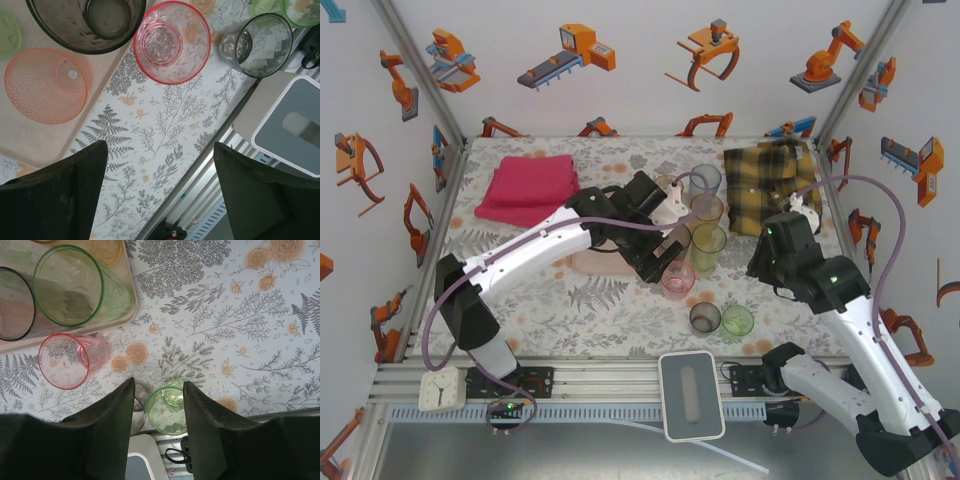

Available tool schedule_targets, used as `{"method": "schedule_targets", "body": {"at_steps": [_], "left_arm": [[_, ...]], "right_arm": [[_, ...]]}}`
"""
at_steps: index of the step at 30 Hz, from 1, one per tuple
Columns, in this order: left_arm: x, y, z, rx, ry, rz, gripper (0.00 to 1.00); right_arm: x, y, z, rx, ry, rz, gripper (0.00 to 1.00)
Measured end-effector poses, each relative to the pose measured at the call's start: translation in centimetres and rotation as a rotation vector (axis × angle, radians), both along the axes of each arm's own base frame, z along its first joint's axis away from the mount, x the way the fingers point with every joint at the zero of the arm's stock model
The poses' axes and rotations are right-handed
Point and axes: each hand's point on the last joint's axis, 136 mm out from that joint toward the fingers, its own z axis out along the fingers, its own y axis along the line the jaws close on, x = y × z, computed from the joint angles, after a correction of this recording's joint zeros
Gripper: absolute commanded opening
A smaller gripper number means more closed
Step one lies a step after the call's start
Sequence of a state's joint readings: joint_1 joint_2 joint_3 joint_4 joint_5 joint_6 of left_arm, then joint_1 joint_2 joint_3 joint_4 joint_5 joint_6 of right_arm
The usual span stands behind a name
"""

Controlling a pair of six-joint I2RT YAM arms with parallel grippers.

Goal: Place the glasses into the tray

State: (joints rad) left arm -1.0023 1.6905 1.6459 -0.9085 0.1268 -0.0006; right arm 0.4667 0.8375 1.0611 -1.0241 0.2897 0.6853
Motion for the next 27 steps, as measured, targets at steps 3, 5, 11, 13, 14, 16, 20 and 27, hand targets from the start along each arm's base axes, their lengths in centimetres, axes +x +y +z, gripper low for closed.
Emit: {"method": "schedule_targets", "body": {"at_steps": [3, 5, 11, 13, 14, 16, 20, 27], "left_arm": [[-0.2, -0.9, -0.5, -0.005, 0.000, -0.003, 0.78], [-0.3, -1.4, -1.0, 0.000, 0.003, -0.008, 0.77], [-0.8, -2.5, -2.9, 0.028, 0.031, -0.008, 0.74], [-1.0, -2.7, -3.5, 0.039, 0.044, -0.011, 0.73], [-1.1, -2.8, -3.8, 0.045, 0.048, -0.014, 0.73], [-1.5, -3.1, -4.3, 0.054, 0.053, -0.024, 0.73], [-2.4, -3.7, -5.0, 0.069, 0.057, -0.060, 0.73], [-3.1, -4.8, -5.5, 0.080, 0.049, -0.134, 0.73]], "right_arm": [[-0.2, -0.2, -0.1, 0.000, 0.001, -0.006, 0.43], [-0.3, -0.3, -0.2, -0.001, 0.003, -0.009, 0.43], [-0.4, -0.4, -0.5, -0.005, 0.009, -0.019, 0.43], [-0.5, -0.5, -0.6, -0.005, 0.010, -0.022, 0.43], [-0.5, -0.5, -0.7, -0.005, 0.009, -0.023, 0.43], [-0.7, -0.6, -0.8, -0.003, 0.009, -0.025, 0.43], [-1.0, -0.8, -1.2, -0.008, 0.013, -0.029, 0.43], [-1.0, -0.9, -1.4, -0.012, 0.020, -0.029, 0.43]]}}
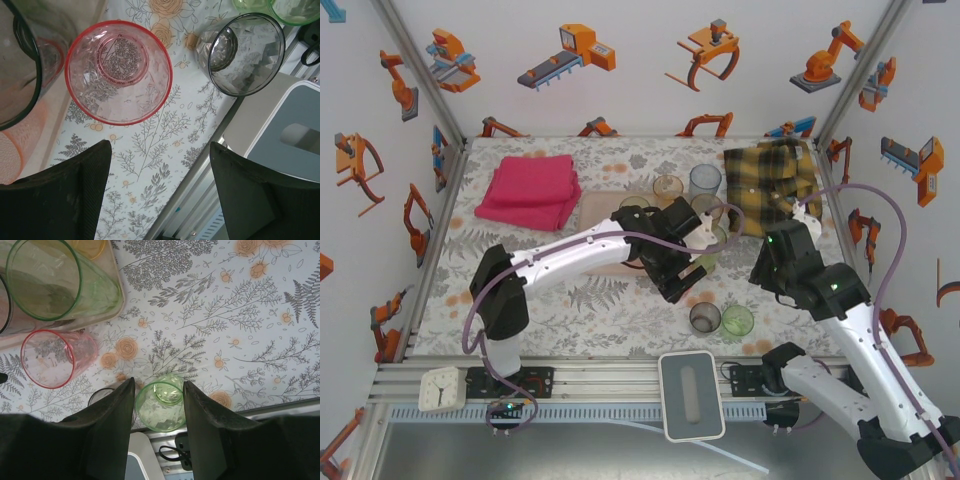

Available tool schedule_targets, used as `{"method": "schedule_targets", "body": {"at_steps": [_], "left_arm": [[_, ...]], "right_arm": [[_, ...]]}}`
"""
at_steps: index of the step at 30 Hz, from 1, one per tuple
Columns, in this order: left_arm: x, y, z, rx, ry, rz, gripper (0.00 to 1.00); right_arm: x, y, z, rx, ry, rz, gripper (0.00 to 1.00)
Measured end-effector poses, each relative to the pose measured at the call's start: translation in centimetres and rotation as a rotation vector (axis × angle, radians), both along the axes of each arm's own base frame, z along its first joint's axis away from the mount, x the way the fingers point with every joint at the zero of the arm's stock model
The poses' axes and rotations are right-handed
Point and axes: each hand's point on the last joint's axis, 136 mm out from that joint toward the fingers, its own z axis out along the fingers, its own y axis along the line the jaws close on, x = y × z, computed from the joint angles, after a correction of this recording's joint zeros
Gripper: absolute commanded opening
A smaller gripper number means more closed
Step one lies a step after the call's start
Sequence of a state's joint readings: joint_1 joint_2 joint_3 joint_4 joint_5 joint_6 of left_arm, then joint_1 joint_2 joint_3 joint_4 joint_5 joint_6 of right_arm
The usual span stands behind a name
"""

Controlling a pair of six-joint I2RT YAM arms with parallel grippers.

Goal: Place the glasses into the tray

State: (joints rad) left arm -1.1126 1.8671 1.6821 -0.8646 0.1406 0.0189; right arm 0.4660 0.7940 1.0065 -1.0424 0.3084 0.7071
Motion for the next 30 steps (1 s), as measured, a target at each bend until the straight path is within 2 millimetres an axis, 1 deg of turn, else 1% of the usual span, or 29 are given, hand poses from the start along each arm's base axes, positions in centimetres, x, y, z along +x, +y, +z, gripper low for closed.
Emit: {"method": "schedule_targets", "body": {"at_steps": [7, 15, 20, 26, 30], "left_arm": [[0.2, -0.5, 0.3, -0.004, -0.033, -0.059, 0.73], [-0.6, -0.8, -0.3, 0.007, -0.038, -0.131, 0.73], [-1.3, -1.1, -1.0, 0.026, -0.038, -0.165, 0.73], [-1.6, -1.1, -1.7, 0.045, -0.040, -0.194, 0.73], [-1.8, -1.2, -1.7, 0.047, -0.045, -0.213, 0.73]], "right_arm": [[-0.1, -0.1, 0.1, 0.001, -0.009, -0.003, 0.43], [-0.7, -0.9, 0.6, -0.014, -0.026, -0.019, 0.43], [-1.1, -1.5, 1.7, -0.020, -0.054, -0.032, 0.43], [-1.6, -2.3, 3.4, -0.038, -0.090, -0.041, 0.43], [-1.8, -2.9, 3.8, -0.062, -0.099, -0.049, 0.43]]}}
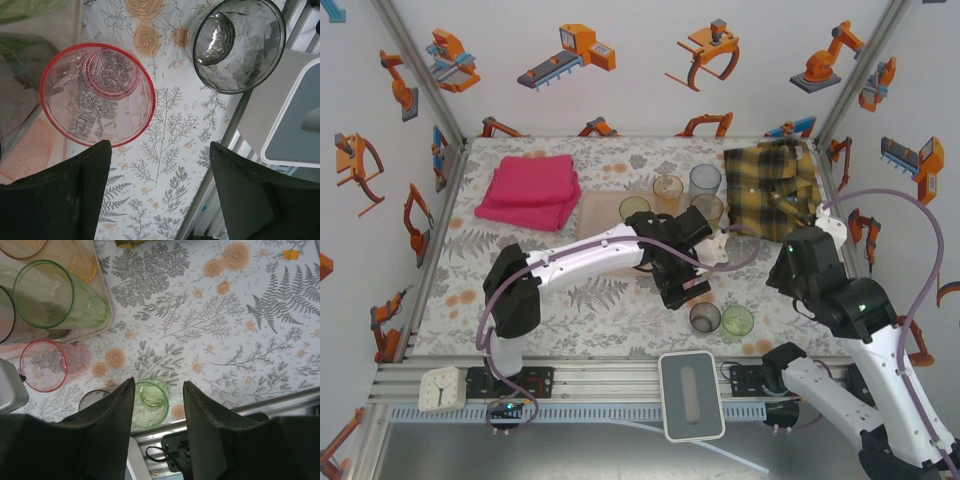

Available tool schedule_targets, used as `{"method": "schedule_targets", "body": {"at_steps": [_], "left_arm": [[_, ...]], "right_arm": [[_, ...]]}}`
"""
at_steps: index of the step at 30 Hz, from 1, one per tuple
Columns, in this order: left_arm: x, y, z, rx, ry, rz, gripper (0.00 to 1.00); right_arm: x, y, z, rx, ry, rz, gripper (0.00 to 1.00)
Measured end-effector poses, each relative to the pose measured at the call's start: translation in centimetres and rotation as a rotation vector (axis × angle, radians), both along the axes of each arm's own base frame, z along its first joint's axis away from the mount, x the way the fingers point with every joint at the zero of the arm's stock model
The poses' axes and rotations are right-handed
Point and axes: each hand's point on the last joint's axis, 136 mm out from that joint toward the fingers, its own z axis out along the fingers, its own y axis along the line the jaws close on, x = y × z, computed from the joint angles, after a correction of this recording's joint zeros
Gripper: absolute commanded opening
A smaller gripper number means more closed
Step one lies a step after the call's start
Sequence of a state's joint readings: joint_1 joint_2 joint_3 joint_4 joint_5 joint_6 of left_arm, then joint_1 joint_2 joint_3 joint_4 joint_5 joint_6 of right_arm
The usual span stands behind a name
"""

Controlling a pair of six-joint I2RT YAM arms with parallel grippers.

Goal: Place the glasses into the tray

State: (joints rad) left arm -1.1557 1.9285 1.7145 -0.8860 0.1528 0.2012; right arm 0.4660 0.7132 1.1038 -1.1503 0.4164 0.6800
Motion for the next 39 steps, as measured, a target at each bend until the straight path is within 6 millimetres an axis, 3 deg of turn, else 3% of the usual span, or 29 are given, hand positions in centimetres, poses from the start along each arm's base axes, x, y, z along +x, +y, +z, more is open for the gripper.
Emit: {"method": "schedule_targets", "body": {"at_steps": [31, 39], "left_arm": [[0.0, -0.2, -1.2, 0.021, -0.056, -0.089, 0.71], [0.1, -0.5, -2.7, 0.045, -0.048, -0.101, 0.67]], "right_arm": [[-1.0, -0.9, 0.1, -0.019, -0.001, -0.016, 0.44], [-1.0, -0.9, 0.2, -0.018, -0.004, -0.016, 0.44]]}}
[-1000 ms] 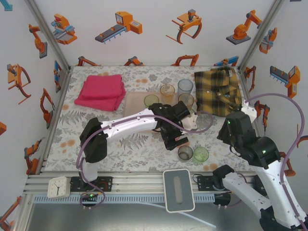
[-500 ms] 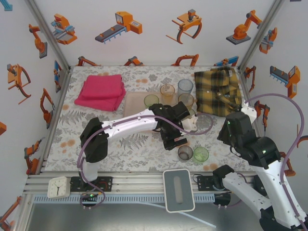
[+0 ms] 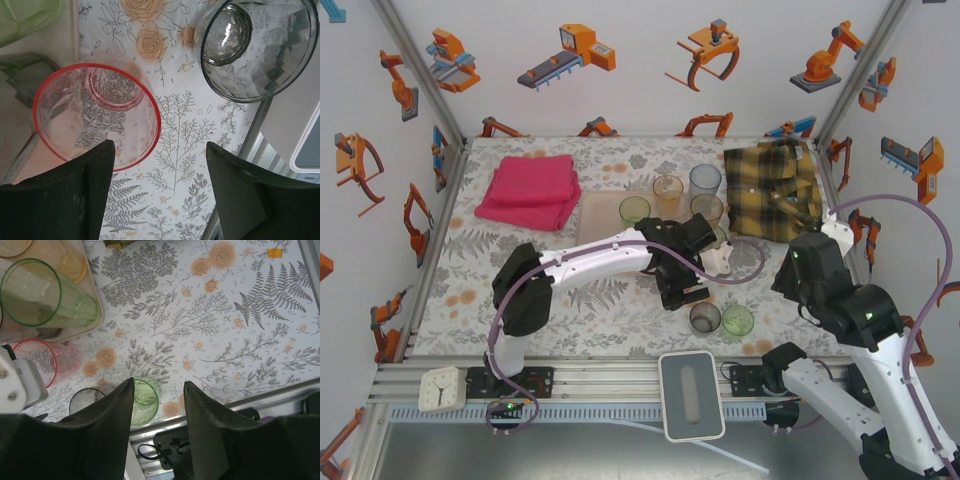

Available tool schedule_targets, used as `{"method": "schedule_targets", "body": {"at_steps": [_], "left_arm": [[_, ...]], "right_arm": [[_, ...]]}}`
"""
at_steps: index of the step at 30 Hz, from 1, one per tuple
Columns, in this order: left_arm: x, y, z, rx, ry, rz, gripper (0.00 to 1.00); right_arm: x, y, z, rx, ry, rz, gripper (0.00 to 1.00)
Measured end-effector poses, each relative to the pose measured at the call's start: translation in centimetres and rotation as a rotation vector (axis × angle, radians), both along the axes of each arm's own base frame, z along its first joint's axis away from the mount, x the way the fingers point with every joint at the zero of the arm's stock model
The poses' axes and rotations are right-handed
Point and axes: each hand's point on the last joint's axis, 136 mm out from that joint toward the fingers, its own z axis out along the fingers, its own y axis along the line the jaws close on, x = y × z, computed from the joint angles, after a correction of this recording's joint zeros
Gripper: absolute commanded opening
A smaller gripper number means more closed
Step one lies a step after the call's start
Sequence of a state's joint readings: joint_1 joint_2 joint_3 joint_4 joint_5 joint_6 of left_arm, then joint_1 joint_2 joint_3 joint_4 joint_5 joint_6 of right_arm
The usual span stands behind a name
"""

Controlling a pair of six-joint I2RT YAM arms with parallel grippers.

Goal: Place the glasses into the tray

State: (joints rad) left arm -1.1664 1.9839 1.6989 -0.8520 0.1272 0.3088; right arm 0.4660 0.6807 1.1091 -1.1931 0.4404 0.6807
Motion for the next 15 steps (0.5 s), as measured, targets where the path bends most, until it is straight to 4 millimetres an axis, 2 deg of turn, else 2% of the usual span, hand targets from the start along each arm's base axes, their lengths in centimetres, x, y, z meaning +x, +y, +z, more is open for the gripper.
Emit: {"method": "schedule_targets", "body": {"at_steps": [6, 15], "left_arm": [[0.0, 0.0, -0.9, 0.020, 0.003, -0.013, 0.62], [0.0, 0.0, -1.3, 0.026, 0.002, -0.024, 0.51]], "right_arm": [[-0.1, 0.0, 0.0, 0.002, -0.004, 0.000, 0.44], [-0.2, -0.1, -0.7, -0.006, 0.012, 0.000, 0.44]]}}
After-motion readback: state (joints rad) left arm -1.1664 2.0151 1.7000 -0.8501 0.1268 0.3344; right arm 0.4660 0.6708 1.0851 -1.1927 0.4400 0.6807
